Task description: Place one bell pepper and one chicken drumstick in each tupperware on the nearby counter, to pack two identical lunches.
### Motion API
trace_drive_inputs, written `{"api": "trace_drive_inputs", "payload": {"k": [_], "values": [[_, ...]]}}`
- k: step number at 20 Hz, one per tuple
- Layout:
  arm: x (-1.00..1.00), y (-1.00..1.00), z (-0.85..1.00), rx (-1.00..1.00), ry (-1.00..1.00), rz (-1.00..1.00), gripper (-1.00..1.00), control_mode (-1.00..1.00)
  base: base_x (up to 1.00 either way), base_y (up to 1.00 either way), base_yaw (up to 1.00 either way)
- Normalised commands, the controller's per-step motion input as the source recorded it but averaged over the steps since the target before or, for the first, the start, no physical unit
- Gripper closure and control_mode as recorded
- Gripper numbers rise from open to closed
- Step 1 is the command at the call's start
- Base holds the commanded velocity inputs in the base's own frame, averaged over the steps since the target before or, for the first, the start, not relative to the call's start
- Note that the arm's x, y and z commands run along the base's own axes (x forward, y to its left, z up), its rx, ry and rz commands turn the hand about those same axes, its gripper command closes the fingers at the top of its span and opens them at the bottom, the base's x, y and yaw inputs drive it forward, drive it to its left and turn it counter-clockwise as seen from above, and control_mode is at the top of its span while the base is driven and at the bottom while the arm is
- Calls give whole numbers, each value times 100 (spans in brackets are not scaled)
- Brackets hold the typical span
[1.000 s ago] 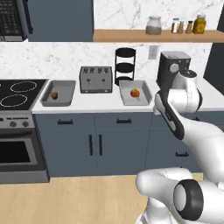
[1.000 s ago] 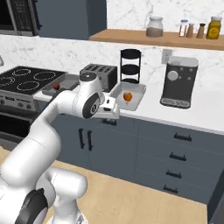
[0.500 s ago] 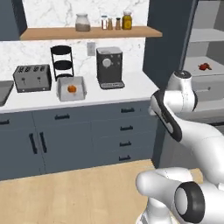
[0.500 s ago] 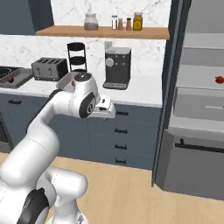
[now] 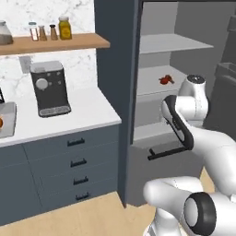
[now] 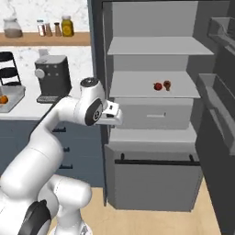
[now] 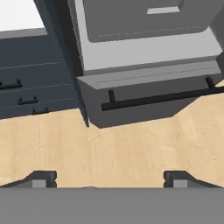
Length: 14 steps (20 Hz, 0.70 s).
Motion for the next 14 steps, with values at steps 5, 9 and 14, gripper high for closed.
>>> {"api": "trace_drive_inputs", "payload": {"k": [5, 9, 14], "values": [[0, 0, 0, 0, 0, 0, -100, 100, 95, -100, -15], [0, 0, 0, 0, 0, 0, -100, 100, 92, -44, 1], [12, 7, 0, 0, -3, 2, -100, -100, 70, -1, 6]]}}
